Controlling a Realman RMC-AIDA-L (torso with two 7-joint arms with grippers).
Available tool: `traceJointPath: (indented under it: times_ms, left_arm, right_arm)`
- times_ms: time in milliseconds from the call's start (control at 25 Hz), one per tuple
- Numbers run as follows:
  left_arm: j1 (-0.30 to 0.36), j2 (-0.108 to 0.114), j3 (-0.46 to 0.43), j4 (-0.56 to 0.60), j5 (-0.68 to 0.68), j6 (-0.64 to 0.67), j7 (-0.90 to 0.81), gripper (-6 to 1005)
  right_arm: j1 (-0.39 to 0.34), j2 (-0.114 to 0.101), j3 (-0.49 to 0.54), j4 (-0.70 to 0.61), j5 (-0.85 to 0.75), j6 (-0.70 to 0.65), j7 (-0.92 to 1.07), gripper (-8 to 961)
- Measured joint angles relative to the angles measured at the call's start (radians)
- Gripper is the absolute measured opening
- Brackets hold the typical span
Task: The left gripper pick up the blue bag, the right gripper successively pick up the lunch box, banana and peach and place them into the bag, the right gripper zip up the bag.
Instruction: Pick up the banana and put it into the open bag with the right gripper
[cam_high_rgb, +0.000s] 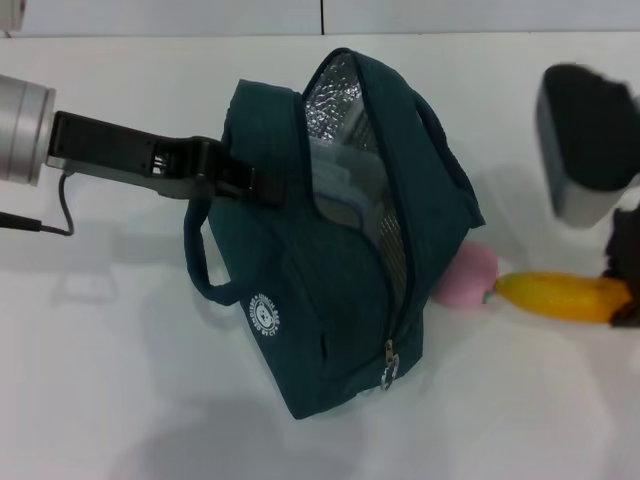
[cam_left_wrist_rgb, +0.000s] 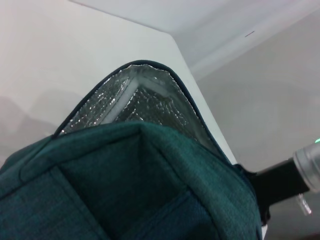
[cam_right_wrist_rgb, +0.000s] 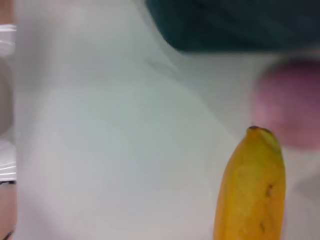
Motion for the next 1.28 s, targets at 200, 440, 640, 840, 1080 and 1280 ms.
traceJointPath:
  times_ms: [200,440,640,840,1080,1280]
  left_arm:
    - [0.001,0.002,0.001,0.001,-0.005,0.001,0.000,40]
    - [-0.003,0.002,0.006,0.001,-0.006,0.001,0.003,41]
    - [-0.002,0.000,0.005,0.001,-0.006,0.001,0.003,41]
    - [0.002,-0.001,0.005,0.000,-0.006,0.001,0.003,41]
    - [0.005,-0.002,0.003,-0.002,-0.006,0.001,0.003,41]
    - [0.006,-0.004,0.006,0.000,-0.019,0.003,-0.003,41]
  right_arm:
    - [-0.007,-0.006,0.148,-0.014,-0.101,0.029,-0.010,418]
    - [-0.045,-0.004,0.208,-0.010,-0.116,0.223,-0.023,424]
    - [-0.049,0.003,0.327,-0.079,-0.006,0.302,0.025,430]
    - [-0.101,0.003,0.375,-0.198,0.249,0.400,0.042,435]
    - [-0.163,0.005,0.393,-0.259,0.573,0.481,0.040,441]
    - [-0.221,0.005,0.385,-0.211,0.934,0.456,-0.036,447]
